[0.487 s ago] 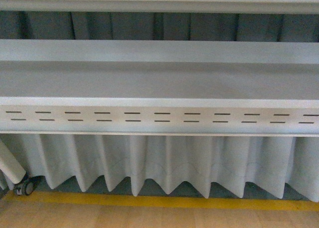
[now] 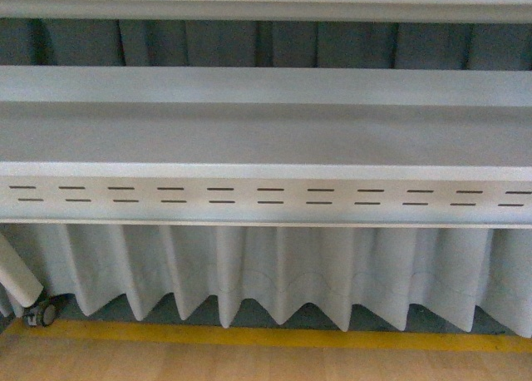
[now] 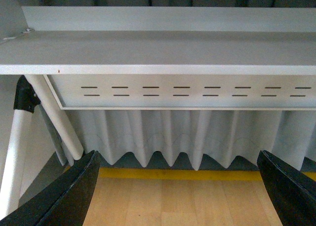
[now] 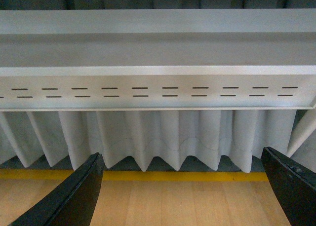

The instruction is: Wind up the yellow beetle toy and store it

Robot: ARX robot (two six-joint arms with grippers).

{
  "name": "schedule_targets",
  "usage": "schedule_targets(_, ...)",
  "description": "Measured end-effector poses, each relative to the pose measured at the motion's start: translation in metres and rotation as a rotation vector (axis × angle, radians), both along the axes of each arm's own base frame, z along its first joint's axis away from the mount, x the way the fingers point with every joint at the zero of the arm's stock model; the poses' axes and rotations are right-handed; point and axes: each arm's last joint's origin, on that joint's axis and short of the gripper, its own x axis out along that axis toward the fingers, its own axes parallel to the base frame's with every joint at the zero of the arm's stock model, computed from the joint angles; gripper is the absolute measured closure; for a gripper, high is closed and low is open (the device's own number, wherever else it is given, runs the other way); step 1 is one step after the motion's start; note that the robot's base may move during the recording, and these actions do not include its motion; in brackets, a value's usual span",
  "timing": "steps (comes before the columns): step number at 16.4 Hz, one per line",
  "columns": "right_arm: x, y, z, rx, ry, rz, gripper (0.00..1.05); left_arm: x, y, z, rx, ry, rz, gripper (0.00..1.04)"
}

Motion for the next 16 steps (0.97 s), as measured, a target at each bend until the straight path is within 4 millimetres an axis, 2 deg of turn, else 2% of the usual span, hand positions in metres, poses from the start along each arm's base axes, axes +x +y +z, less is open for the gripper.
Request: schedule_targets(16,0.0000,0.0000,0.0000,0.000,0.000,0.000,0.07,0.0000,0.0000,0.0000,0.000,0.000,0.000,0.07)
